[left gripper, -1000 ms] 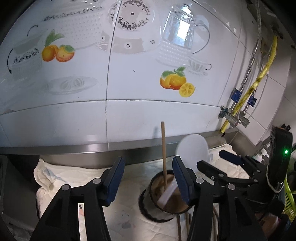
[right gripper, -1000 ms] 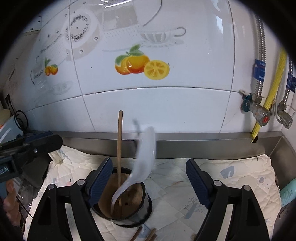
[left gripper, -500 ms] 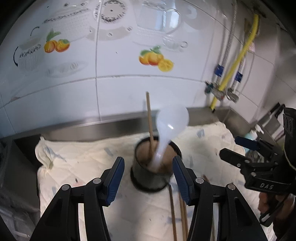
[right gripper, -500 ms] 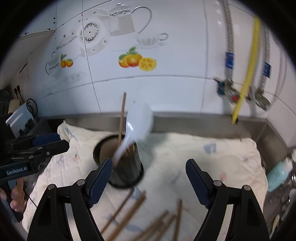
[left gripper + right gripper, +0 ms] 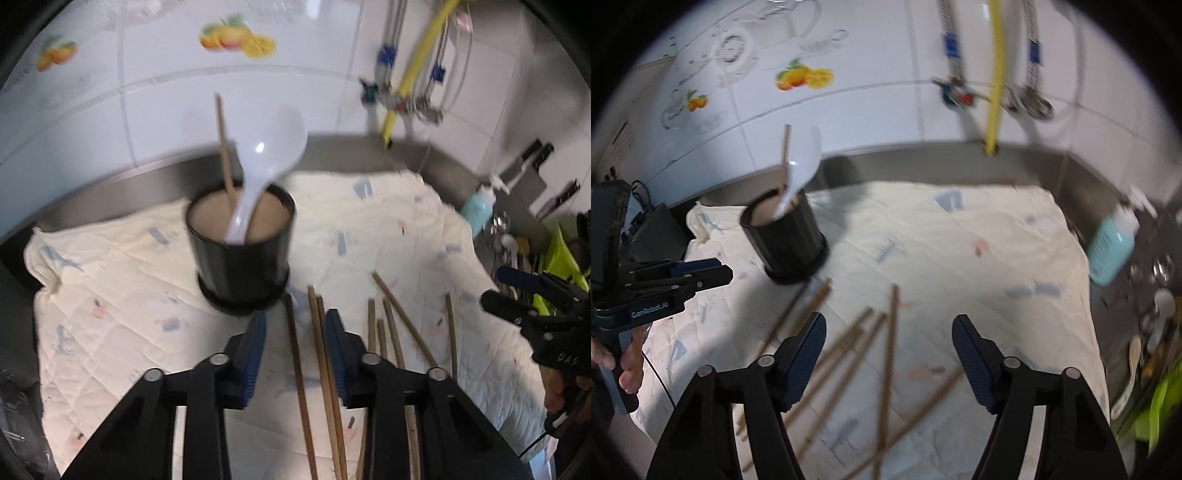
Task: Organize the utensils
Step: 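Grasp another chopstick with the right tool while the left tool holds its chopstick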
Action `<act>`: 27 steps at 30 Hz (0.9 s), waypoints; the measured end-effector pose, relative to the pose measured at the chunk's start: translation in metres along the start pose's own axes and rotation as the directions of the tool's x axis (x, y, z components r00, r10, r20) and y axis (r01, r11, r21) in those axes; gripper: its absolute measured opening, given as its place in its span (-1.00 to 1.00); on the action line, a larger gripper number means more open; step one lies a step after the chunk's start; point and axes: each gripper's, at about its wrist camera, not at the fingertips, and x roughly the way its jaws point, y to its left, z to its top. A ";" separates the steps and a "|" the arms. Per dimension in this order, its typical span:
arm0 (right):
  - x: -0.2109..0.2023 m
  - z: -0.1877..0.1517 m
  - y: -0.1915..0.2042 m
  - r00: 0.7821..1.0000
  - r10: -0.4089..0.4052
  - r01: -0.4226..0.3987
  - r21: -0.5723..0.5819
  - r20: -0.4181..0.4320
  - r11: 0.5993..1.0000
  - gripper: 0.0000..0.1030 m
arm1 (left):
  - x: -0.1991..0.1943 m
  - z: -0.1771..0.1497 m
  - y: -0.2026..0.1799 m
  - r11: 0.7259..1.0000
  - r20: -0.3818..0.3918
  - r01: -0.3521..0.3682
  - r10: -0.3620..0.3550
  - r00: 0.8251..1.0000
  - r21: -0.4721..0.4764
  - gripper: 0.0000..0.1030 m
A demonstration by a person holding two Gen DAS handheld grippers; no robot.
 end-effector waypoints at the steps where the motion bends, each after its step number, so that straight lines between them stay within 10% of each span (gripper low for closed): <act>1: 0.002 -0.005 -0.006 1.000 -0.008 0.008 0.017 -0.014 1.000 0.43 | 0.008 -0.001 -0.001 1.000 -0.027 0.012 -0.012 1.000 0.007 -0.48; 27: 0.046 -0.053 -0.058 0.985 -0.048 0.083 0.209 -0.168 0.974 0.01 | 0.146 0.000 0.011 1.000 -0.243 -0.003 0.007 0.970 0.016 -0.56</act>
